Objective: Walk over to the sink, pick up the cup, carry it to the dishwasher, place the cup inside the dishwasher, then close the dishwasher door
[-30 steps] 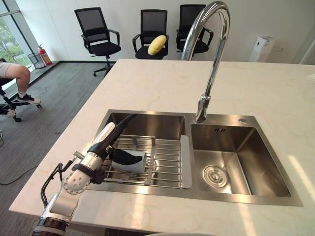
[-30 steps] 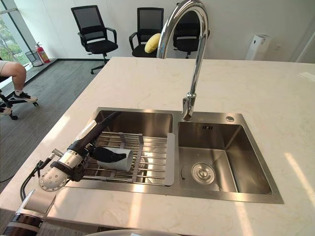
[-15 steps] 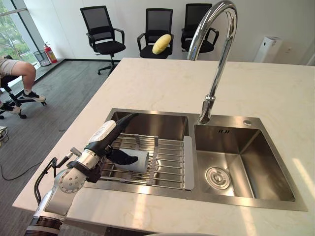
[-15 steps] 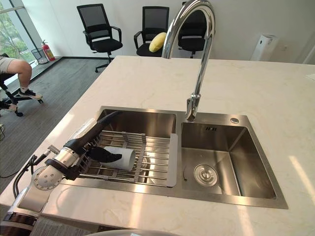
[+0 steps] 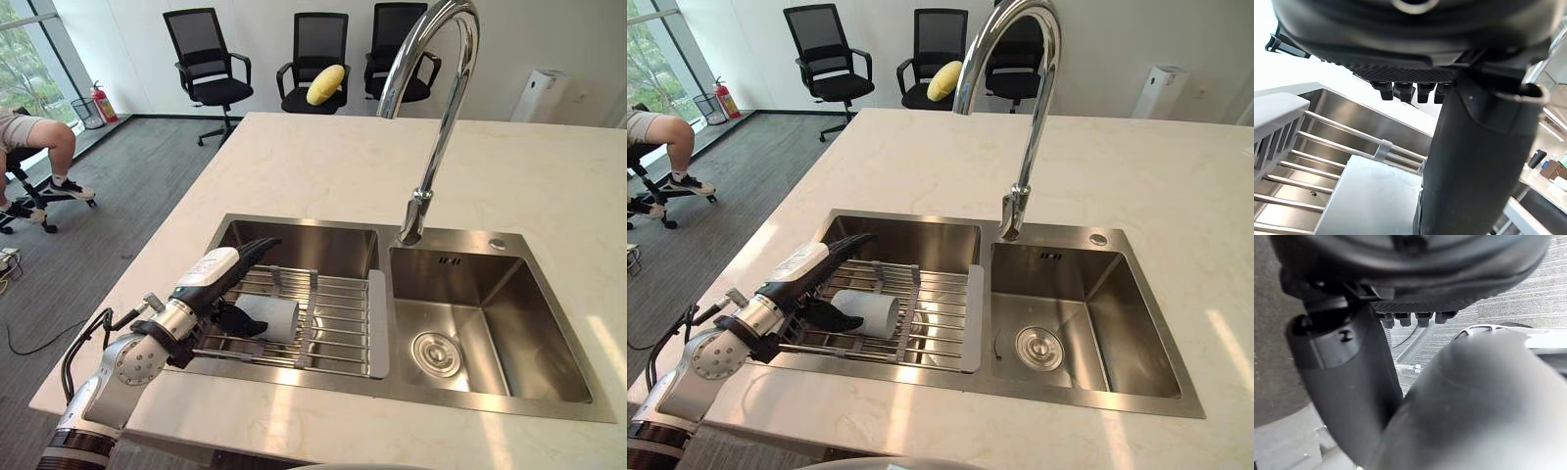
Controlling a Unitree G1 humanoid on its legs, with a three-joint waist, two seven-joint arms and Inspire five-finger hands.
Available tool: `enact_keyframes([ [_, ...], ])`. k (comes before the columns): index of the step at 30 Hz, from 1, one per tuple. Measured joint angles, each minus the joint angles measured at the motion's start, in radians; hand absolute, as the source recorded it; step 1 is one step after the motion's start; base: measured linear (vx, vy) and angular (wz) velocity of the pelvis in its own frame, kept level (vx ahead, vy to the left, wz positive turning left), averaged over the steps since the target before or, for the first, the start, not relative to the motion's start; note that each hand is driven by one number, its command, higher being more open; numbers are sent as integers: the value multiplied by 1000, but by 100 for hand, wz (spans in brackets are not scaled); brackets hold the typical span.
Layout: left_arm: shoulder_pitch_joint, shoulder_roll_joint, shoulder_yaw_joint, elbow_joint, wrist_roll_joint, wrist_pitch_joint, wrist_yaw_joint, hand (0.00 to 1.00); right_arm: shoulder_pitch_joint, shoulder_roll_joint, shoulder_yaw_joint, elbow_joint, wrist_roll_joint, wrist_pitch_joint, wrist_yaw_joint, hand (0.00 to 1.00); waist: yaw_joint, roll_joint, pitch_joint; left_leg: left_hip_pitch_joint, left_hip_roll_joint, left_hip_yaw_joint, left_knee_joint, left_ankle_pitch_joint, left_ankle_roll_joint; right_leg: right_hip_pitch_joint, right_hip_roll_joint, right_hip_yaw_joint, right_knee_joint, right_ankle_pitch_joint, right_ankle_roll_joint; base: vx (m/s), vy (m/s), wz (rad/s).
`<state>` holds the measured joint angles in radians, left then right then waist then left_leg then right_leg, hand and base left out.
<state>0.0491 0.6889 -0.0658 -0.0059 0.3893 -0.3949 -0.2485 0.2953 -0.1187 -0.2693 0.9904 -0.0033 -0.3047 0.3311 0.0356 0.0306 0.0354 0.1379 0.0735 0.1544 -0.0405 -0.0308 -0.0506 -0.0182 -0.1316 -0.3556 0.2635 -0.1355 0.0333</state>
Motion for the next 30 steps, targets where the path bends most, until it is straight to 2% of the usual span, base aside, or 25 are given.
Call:
enact_keyframes([
  [6,0,2,-77,0,52,-2,-23,100,-1,-6,3,0,0,3,5,100,-2,0,0,2,0,1,0,0,0,0,0,2,3,0,0,0,0,-1],
  [13,-3,33,-105,-6,65,2,-27,100,-9,-26,21,0,0,18,19,100,-8,1,0,11,0,13,0,0,0,0,0,13,8,0,0,0,0,-5],
  [22,-28,37,-143,-4,82,46,-24,100,-11,-30,23,0,1,21,21,100,-17,1,0,15,-1,17,-5,2,-1,0,0,16,9,0,0,0,0,0],
  [30,-53,36,-165,86,90,99,-11,100,-12,-38,41,-2,1,32,23,100,-34,1,0,22,0,27,-9,2,-1,0,2,25,9,1,0,3,-2,-2],
])
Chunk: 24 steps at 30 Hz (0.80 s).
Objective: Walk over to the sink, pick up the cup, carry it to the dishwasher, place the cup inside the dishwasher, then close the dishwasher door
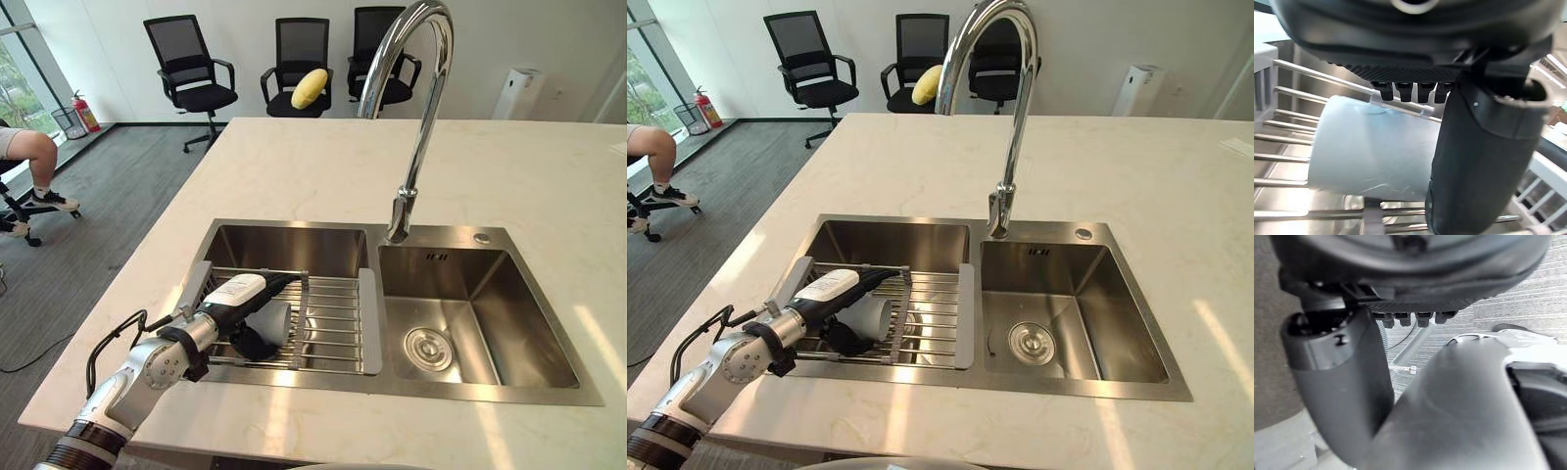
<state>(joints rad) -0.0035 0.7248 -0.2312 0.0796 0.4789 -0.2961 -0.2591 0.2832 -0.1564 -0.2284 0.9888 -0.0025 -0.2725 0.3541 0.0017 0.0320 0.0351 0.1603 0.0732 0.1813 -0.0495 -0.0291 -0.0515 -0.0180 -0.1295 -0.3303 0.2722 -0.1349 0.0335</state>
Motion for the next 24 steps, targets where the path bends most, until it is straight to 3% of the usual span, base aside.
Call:
enact_keyframes([
  [14,-20,-2,-5,85,11,28,23,100,5,-2,1,-30,0,24,21,100,-2,1,8,13,2,19,-1,-2,-3,-1,-1,18,0,0,0,4,-2,-3],
  [15,-20,-2,-1,86,10,28,23,0,7,-2,1,-37,-1,25,22,100,-2,1,10,13,4,19,0,-2,-3,-1,-1,18,0,0,0,0,0,0],
  [24,-19,-38,42,123,9,6,37,0,21,-2,1,-59,-1,25,34,100,3,2,12,10,10,18,3,-5,-7,0,3,16,-7,0,0,0,0,0],
])
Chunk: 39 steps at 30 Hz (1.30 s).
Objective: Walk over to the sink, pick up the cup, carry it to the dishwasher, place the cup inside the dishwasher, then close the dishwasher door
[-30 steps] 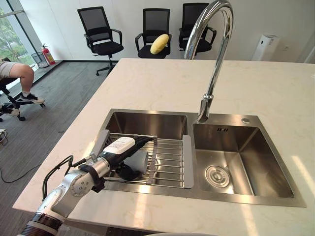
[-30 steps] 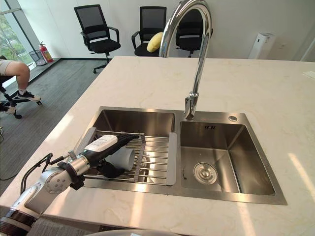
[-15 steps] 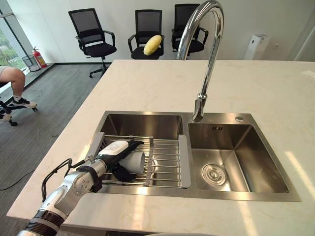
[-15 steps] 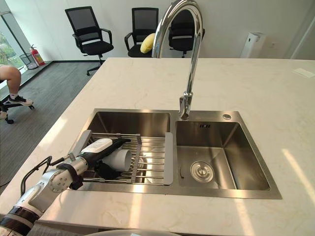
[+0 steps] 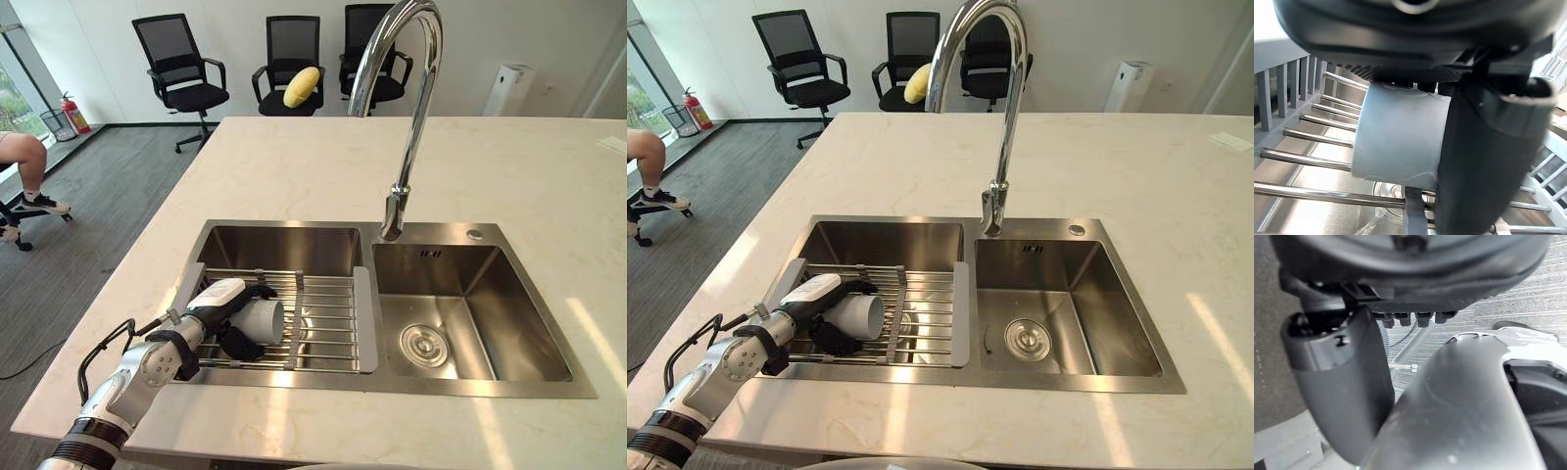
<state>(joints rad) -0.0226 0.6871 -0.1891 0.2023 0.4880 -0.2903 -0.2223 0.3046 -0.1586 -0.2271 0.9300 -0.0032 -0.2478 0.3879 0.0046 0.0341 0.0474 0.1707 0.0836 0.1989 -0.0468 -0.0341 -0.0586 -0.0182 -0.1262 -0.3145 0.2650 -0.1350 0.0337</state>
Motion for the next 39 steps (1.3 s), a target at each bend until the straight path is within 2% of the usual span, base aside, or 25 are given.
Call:
enact_keyframes([
  [6,0,-9,18,13,-8,0,26,0,-1,0,0,0,0,0,3,100,0,-2,1,1,-2,-2,0,-1,-1,2,1,-2,-4,0,0,0,0,0],
  [14,4,-10,17,29,-68,-93,43,0,0,1,0,4,1,-2,4,100,-3,-4,3,4,-2,-13,2,-1,-1,15,4,-13,-10,0,0,0,0,2],
  [18,4,-14,18,-21,-120,-125,71,0,-1,1,-2,13,1,-16,3,100,-1,-6,4,3,-3,-18,2,-1,-1,17,6,-17,-11,0,0,1,0,4],
  [26,4,-132,18,-163,-250,-228,55,0,-23,11,-4,54,1,-42,-21,100,-9,-9,8,6,-5,-23,2,-1,0,23,6,-19,-15,1,1,0,0,0],
  [34,8,-243,9,-179,-545,-241,-50,0,-39,24,-4,67,5,-50,-48,100,-19,-19,37,14,-6,-22,12,-8,3,36,7,-15,-20,3,2,-1,-1,0],
  [39,42,-293,4,-213,-712,-240,-86,0,-40,36,-4,68,11,-50,-66,100,-20,-26,43,14,-5,-20,16,-16,3,33,10,-4,-23,4,3,19,-6,-6],
])
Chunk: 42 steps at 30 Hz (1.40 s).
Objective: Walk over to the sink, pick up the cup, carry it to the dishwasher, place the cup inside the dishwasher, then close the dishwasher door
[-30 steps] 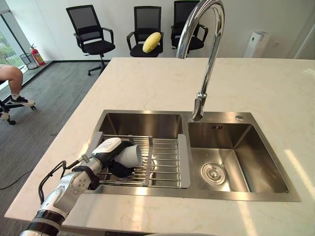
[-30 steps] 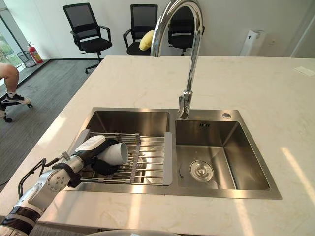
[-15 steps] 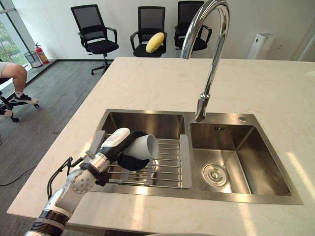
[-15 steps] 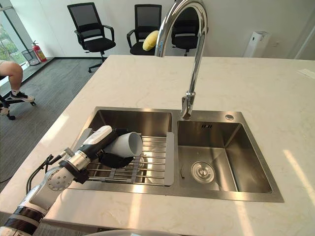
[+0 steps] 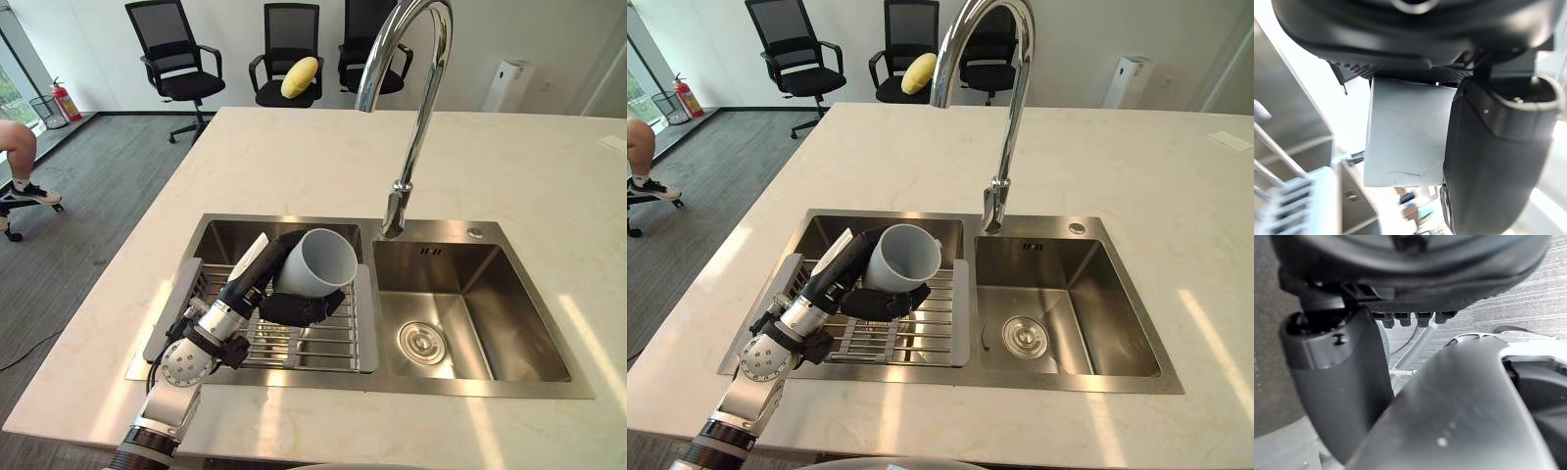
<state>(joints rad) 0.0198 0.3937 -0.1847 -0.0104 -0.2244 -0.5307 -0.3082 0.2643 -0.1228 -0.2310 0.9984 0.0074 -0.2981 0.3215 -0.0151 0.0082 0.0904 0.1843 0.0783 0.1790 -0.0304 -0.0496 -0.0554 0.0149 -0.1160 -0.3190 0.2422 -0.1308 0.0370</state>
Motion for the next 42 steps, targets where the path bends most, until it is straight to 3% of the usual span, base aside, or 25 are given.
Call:
enact_keyframes([
  [5,43,-37,4,0,-132,0,-11,0,-1,9,1,0,9,-2,-13,100,0,-1,0,0,-2,2,7,-14,6,-2,3,15,-3,3,3,28,3,-9],
  [20,128,-91,17,-11,-188,0,-46,0,-9,10,2,0,18,-22,-38,100,11,-2,0,-3,-28,35,38,-53,27,-29,-10,86,-23,31,28,0,33,-14],
  [26,120,-143,-23,-114,-172,-4,13,0,-9,12,2,-49,38,-35,-47,100,22,-24,4,-62,-74,70,116,-95,59,-122,-65,130,87,17,36,-27,62,-19],
  [27,114,-147,-25,-115,-156,-8,22,0,-17,10,2,-49,38,-36,-47,100,27,-11,-4,-80,-71,73,122,-96,67,-126,-69,130,97,7,42,-67,67,7],
  [28,98,-143,-23,-112,-128,-18,42,0,-27,10,9,-48,38,-36,-45,100,25,-37,-1,-104,-93,80,150,-99,78,-193,-118,129,345,-87,58,-26,-2,30],
  [29,97,-144,-21,-112,-109,-22,68,0,-26,1,21,-44,38,-36,-41,100,26,-74,-10,-120,-131,68,189,-108,92,-215,-162,133,530,-132,94,4,-28,35],
  [30,98,-144,-21,-112,-105,-22,83,0,-30,-5,22,-40,38,-37,-40,100,29,-87,-16,-140,-146,65,218,-114,96,-229,-174,142,538,-138,99,20,-34,13],
  [31,102,-157,-17,-112,-102,-24,112,0,-60,-30,23,-14,39,-42,-44,100,50,-76,-22,-199,-149,64,278,-115,94,-258,-163,162,512,-115,126,-42,29,-35],
  [33,101,-182,-2,-118,-99,-39,122,0,-117,-73,25,16,52,-67,-51,100,103,-1,-52,-253,-104,45,288,-94,95,-173,-76,218,248,-109,121,-103,11,-73],
  [34,93,-180,24,-124,-99,-60,122,0,-156,-78,28,23,65,-74,-47,100,106,-4,-28,-246,-106,53,285,-95,97,-154,-67,224,275,-139,111,-147,-88,-60],
  [35,78,-172,50,-122,-96,-61,130,0,-192,-79,33,25,97,-82,-42,100,97,-7,4,-248,-110,62,312,-100,104,-105,-61,225,217,-159,85,-163,-81,-36],
  [36,74,-173,59,-121,-94,-57,136,0,-207,-81,39,24,116,-83,-39,100,94,-4,16,-249,-108,66,327,-101,105,-87,-60,227,190,-160,83,-246,-56,-13],
  [38,63,-175,54,-109,-96,-45,135,0,-227,-96,46,17,149,-87,-27,100,81,60,32,-254,-52,66,347,-122,81,-31,-1,207,78,-96,44,-264,-18,0],
  [40,61,-163,55,-110,-97,-44,133,0,-221,-88,69,7,151,-76,-15,100,85,70,32,-267,-22,76,354,-120,80,-41,26,220,71,-68,26,-257,-30,-20],
  [42,62,-159,53,-112,-97,-42,136,0,-201,-82,88,-24,148,-54,-9,100,86,60,31,-285,-8,85,357,-108,61,-75,29,238,91,-52,6,-218,-53,-27],
])
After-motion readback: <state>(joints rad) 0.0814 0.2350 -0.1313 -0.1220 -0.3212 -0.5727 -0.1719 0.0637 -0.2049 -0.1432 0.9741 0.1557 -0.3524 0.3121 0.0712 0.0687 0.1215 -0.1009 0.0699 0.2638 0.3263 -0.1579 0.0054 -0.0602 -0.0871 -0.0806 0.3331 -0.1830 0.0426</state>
